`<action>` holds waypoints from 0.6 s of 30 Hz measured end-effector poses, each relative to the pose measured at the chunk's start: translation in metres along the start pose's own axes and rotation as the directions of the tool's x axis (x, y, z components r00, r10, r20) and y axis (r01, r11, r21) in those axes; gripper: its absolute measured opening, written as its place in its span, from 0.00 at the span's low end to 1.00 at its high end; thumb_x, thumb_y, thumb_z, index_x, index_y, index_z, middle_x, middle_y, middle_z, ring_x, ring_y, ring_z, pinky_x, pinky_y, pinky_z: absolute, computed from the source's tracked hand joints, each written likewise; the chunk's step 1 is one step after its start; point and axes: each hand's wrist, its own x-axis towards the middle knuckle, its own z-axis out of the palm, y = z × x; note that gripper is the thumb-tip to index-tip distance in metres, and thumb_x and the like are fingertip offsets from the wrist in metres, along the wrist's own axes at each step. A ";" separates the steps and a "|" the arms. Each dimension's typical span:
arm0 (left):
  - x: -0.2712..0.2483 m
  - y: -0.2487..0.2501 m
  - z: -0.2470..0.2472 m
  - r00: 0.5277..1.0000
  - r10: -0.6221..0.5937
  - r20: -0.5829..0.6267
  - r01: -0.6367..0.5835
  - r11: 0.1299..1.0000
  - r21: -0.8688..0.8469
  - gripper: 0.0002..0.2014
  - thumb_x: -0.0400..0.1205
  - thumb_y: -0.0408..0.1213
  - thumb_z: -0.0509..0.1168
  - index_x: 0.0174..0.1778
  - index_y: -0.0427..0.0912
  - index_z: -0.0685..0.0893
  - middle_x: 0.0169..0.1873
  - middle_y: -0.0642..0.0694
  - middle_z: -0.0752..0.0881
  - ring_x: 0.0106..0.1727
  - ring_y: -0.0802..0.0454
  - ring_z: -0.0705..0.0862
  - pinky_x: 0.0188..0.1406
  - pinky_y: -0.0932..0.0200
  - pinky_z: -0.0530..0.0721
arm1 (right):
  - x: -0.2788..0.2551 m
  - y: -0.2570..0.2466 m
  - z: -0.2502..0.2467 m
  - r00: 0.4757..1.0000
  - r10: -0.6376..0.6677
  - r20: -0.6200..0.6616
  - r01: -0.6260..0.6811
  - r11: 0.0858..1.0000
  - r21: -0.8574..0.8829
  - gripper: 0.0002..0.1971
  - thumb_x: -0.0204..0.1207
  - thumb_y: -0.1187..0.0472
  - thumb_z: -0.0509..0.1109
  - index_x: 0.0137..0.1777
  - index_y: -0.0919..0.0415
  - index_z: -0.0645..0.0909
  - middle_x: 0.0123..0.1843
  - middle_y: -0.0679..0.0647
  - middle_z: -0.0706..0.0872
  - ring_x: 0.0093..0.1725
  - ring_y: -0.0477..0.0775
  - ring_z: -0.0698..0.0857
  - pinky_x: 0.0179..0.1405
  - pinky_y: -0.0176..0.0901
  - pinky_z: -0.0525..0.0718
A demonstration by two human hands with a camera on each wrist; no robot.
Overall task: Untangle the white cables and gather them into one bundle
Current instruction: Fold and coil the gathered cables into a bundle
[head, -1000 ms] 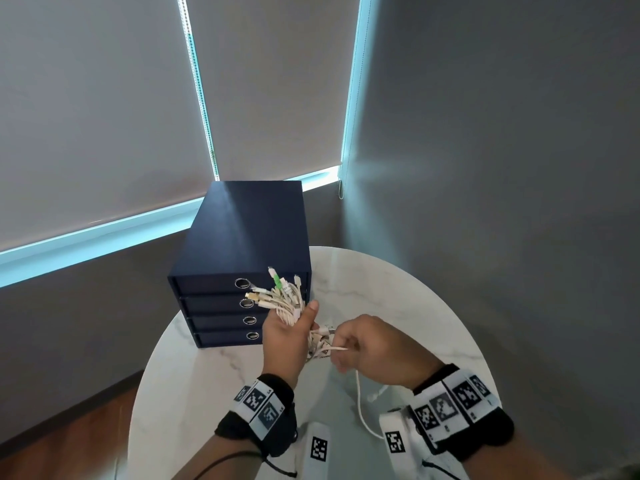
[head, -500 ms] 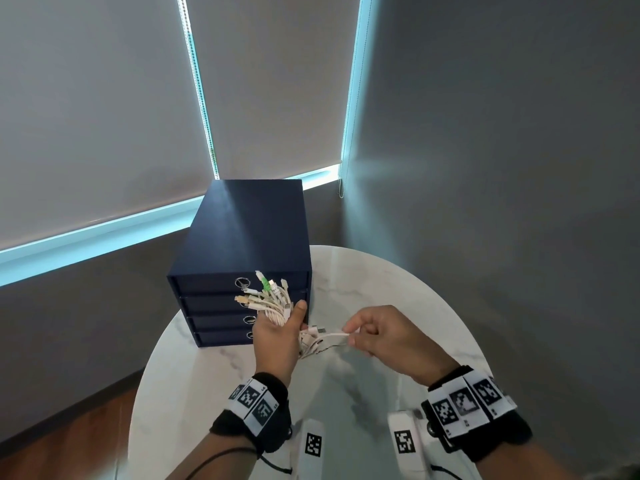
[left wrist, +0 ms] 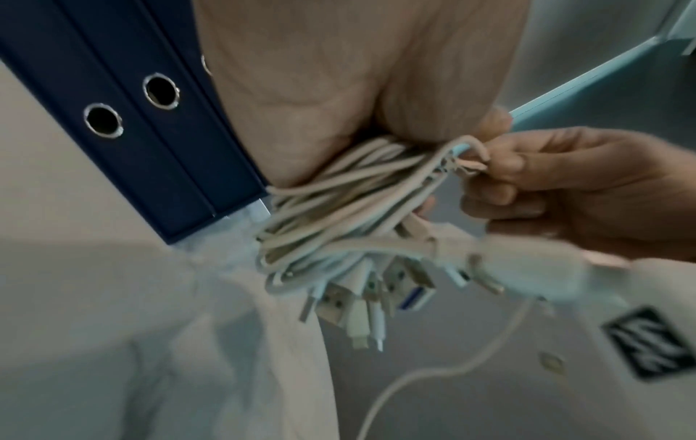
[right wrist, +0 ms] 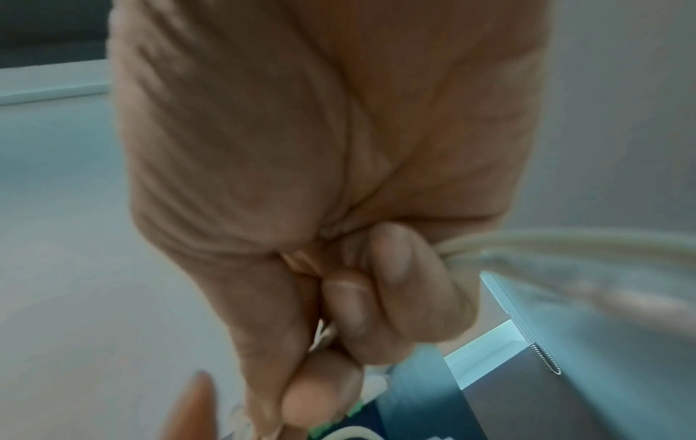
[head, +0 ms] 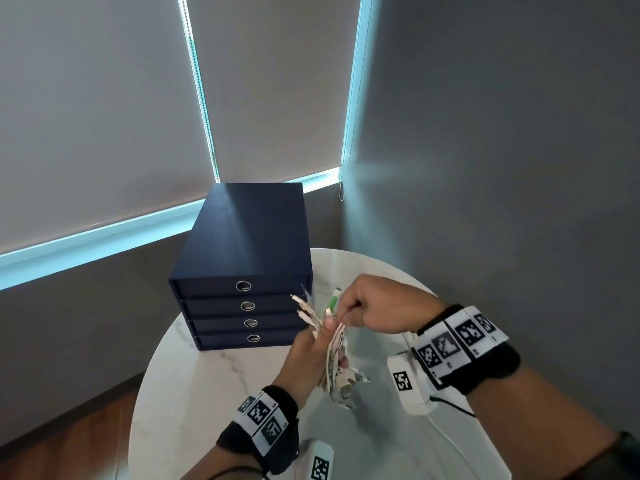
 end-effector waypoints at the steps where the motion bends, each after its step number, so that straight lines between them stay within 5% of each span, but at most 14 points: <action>1: -0.001 0.000 0.001 0.999 0.002 0.042 -0.001 1.000 -0.007 0.33 0.79 0.70 0.56 0.33 0.41 0.80 0.28 0.39 0.82 0.28 0.50 0.81 0.29 0.59 0.78 | 0.003 0.002 -0.002 1.000 0.003 -0.015 -0.003 1.000 0.019 0.04 0.74 0.61 0.74 0.45 0.54 0.91 0.40 0.46 0.91 0.42 0.44 0.88 0.47 0.44 0.85; 5: -0.002 0.004 0.005 0.991 -0.027 0.130 0.039 0.995 -0.090 0.21 0.79 0.56 0.71 0.35 0.41 0.80 0.26 0.43 0.78 0.30 0.44 0.78 0.43 0.44 0.75 | 0.011 0.013 -0.009 0.999 -0.002 -0.049 0.010 0.988 0.156 0.05 0.67 0.60 0.83 0.41 0.54 0.90 0.38 0.46 0.92 0.37 0.39 0.86 0.44 0.36 0.83; 8: -0.003 0.009 0.002 0.989 -0.055 0.140 0.080 0.980 -0.185 0.17 0.78 0.48 0.74 0.39 0.36 0.80 0.25 0.41 0.73 0.27 0.46 0.76 0.44 0.43 0.73 | 0.017 0.032 -0.010 0.988 0.013 -0.154 0.035 0.953 0.303 0.06 0.66 0.61 0.84 0.40 0.55 0.90 0.30 0.55 0.87 0.30 0.45 0.80 0.36 0.40 0.79; 10: -0.003 0.012 0.000 0.984 -0.047 0.172 0.093 0.959 -0.269 0.17 0.78 0.47 0.74 0.41 0.34 0.80 0.25 0.41 0.71 0.26 0.45 0.75 0.46 0.39 0.73 | 0.019 0.046 -0.006 0.963 0.059 -0.264 0.060 0.906 0.420 0.04 0.68 0.62 0.82 0.40 0.58 0.90 0.24 0.51 0.81 0.24 0.44 0.73 0.27 0.35 0.72; 13: -0.004 0.022 -0.002 0.973 0.009 0.231 0.087 0.912 -0.401 0.13 0.79 0.44 0.71 0.38 0.37 0.83 0.23 0.42 0.69 0.25 0.46 0.73 0.55 0.37 0.78 | 0.018 0.063 0.010 0.935 0.195 -0.294 0.039 0.770 0.636 0.03 0.74 0.62 0.78 0.40 0.59 0.90 0.22 0.53 0.73 0.22 0.49 0.65 0.21 0.34 0.60; 18: -0.002 0.031 -0.002 0.980 0.019 0.200 0.097 0.828 -0.553 0.13 0.78 0.43 0.69 0.41 0.37 0.79 0.22 0.46 0.68 0.23 0.50 0.72 0.49 0.45 0.85 | 0.016 0.074 0.054 0.929 0.289 -0.233 0.065 0.492 0.868 0.11 0.83 0.62 0.66 0.45 0.66 0.87 0.22 0.50 0.63 0.20 0.46 0.58 0.23 0.36 0.53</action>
